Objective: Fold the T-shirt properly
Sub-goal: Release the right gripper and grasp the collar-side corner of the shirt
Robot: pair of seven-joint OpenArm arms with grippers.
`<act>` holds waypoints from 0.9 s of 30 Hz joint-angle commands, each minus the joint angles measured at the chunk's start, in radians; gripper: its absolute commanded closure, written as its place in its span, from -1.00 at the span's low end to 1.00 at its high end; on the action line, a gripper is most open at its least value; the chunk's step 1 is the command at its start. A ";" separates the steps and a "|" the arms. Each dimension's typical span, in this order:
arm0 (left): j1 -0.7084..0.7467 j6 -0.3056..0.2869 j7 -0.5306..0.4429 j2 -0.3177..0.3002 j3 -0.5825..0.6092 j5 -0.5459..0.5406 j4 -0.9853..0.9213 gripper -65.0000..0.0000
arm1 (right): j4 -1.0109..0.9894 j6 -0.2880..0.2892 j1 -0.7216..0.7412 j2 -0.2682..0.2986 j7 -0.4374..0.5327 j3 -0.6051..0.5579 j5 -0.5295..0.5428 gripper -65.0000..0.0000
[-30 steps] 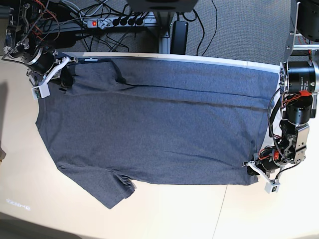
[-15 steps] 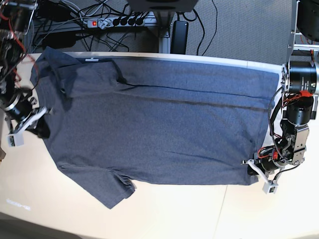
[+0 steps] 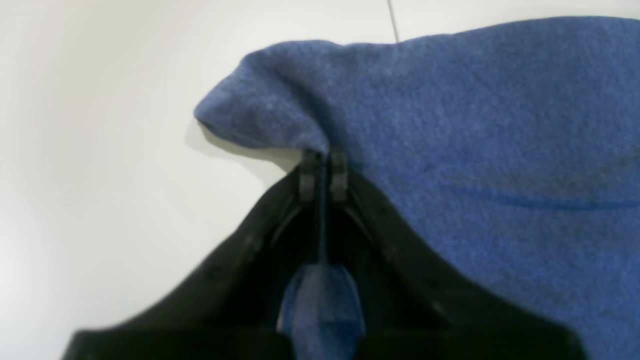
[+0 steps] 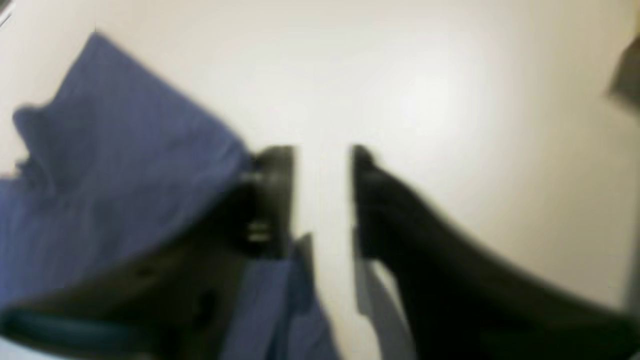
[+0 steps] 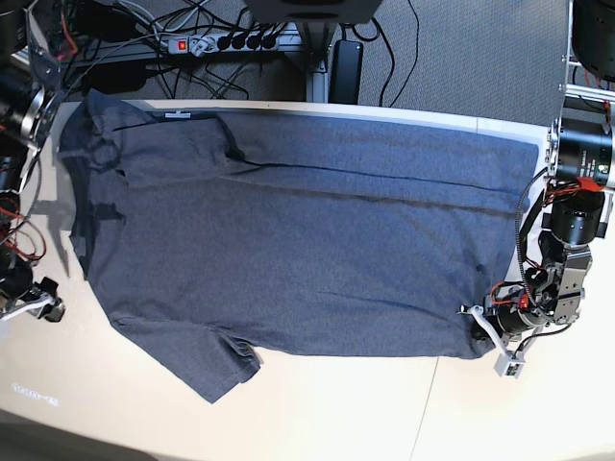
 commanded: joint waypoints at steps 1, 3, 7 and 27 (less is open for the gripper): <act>-0.011 -0.003 0.045 -0.005 0.004 0.019 0.000 1.00 | -0.009 0.021 0.040 0.026 0.019 0.005 -0.008 0.15; -0.010 -0.003 0.045 -0.009 0.004 0.019 0.000 1.00 | -0.058 0.021 0.055 0.034 0.037 -0.010 -0.014 0.14; -0.011 -0.003 0.045 -0.026 0.004 0.019 0.000 1.00 | -0.157 0.021 0.056 0.033 0.064 -0.069 -0.011 0.14; -0.010 -0.003 0.045 -0.036 0.004 0.019 0.000 1.00 | -0.260 0.022 0.056 -0.154 0.141 -0.112 0.016 0.04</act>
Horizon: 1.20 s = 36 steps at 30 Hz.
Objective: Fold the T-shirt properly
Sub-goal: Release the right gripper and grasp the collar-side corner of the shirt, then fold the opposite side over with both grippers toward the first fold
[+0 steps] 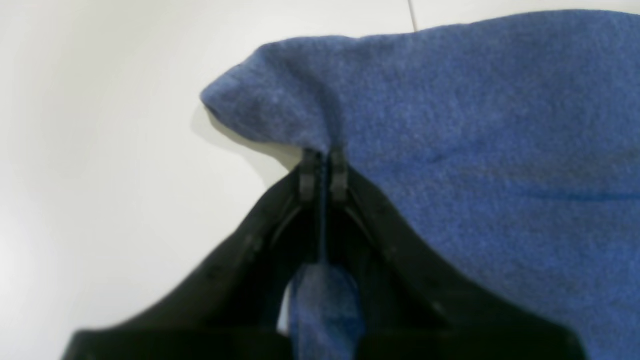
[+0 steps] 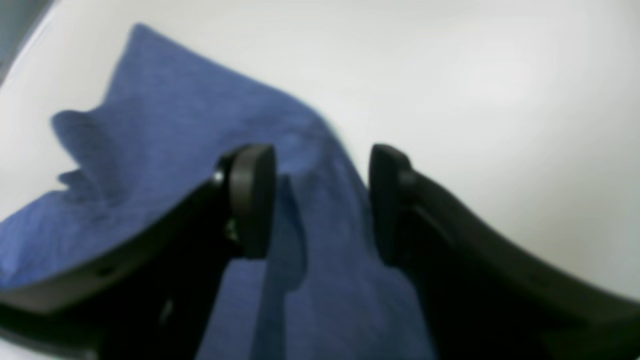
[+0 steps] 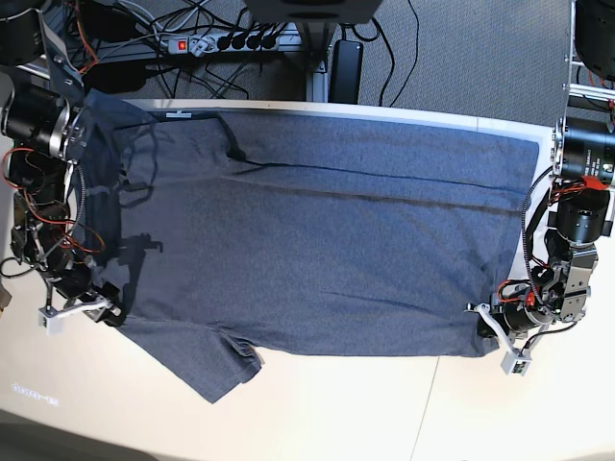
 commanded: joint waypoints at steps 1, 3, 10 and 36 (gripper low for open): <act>-0.013 -0.001 0.042 -0.014 0.002 0.028 0.000 1.00 | 0.000 0.022 0.011 -0.004 -0.038 -0.002 -0.034 0.04; -0.013 -0.001 0.042 -0.014 0.002 0.028 0.000 1.00 | 0.000 0.021 0.022 -0.022 -0.028 -0.002 -0.057 0.04; -0.013 -0.002 0.054 -0.014 0.002 0.029 0.000 1.00 | 0.000 0.022 0.064 -0.041 -0.029 -0.002 -0.112 0.04; -0.050 -0.006 0.053 -0.105 0.002 -0.078 0.000 1.00 | 0.192 0.047 0.052 0.022 -0.079 -0.002 -0.144 1.00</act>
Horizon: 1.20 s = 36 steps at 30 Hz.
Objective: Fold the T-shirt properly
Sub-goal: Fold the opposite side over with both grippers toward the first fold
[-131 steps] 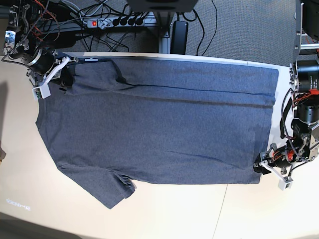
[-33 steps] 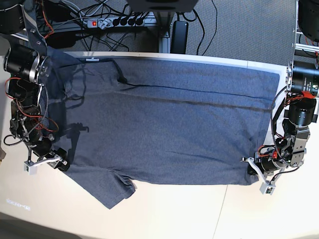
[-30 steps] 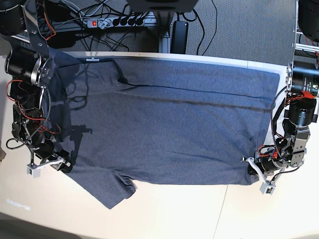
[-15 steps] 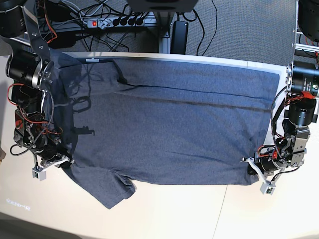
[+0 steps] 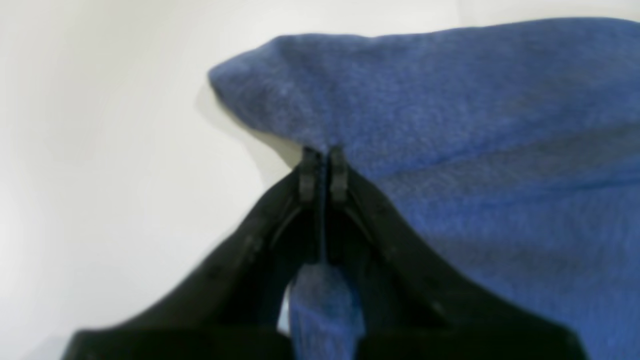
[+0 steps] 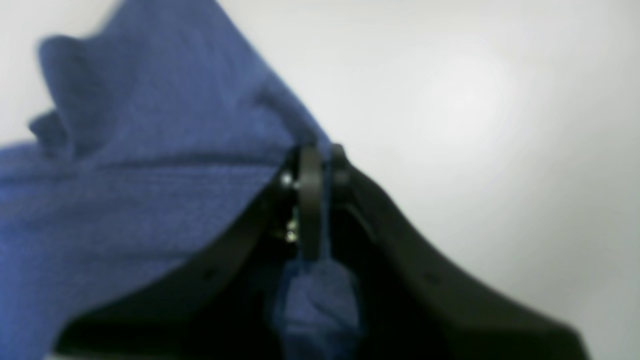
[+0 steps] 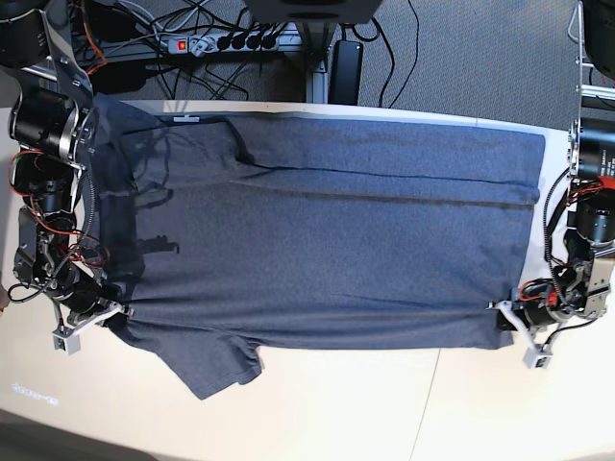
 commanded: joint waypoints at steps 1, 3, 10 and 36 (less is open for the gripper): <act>-0.036 -0.003 -0.007 -0.037 -0.003 0.011 0.007 1.00 | 0.035 0.045 0.036 0.035 0.009 0.003 0.028 1.00; -0.039 -0.037 -0.003 -0.058 -0.003 0.000 0.008 1.00 | 0.064 0.056 0.035 0.050 -0.026 0.003 0.080 1.00; -0.038 -0.127 0.143 -0.090 -0.003 -0.194 0.008 1.00 | 0.099 0.060 0.031 0.086 -0.148 0.003 0.201 1.00; 0.273 -0.184 0.332 -0.359 -0.007 -0.452 0.523 1.00 | 0.542 0.064 -0.409 0.124 -0.167 0.006 0.338 1.00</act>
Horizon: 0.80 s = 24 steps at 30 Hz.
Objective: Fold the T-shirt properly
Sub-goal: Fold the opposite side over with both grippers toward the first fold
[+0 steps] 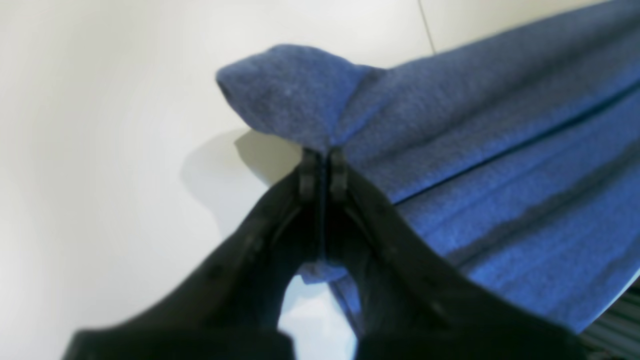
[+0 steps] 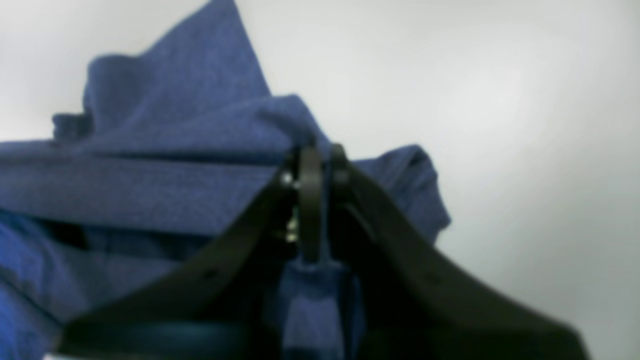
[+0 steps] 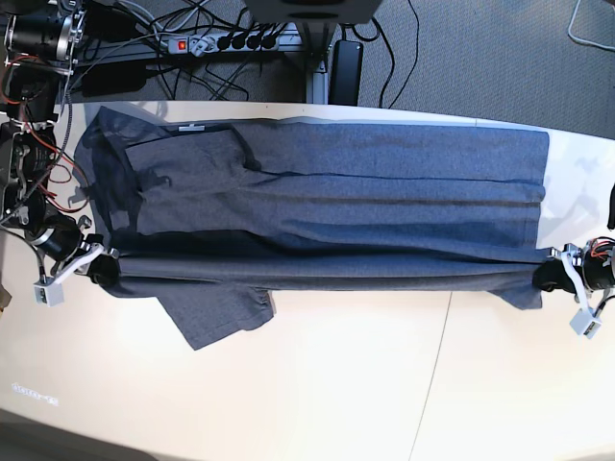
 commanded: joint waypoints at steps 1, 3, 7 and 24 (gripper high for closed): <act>-0.012 -0.001 0.001 -0.029 -0.013 0.003 0.018 1.00 | 0.013 0.058 0.009 0.027 0.021 0.013 -0.003 1.00; 0.007 -0.001 0.001 -0.029 -0.013 0.003 0.027 1.00 | 0.015 0.058 -0.005 0.027 0.022 0.014 -0.002 1.00; 0.039 -0.001 0.001 -0.028 -0.013 0.005 0.031 1.00 | 0.017 0.057 -0.036 0.028 0.023 0.034 -0.002 1.00; 0.046 -0.001 -0.008 -0.027 -0.013 0.022 0.031 1.00 | 0.017 0.055 -0.039 0.026 0.052 0.041 0.012 0.05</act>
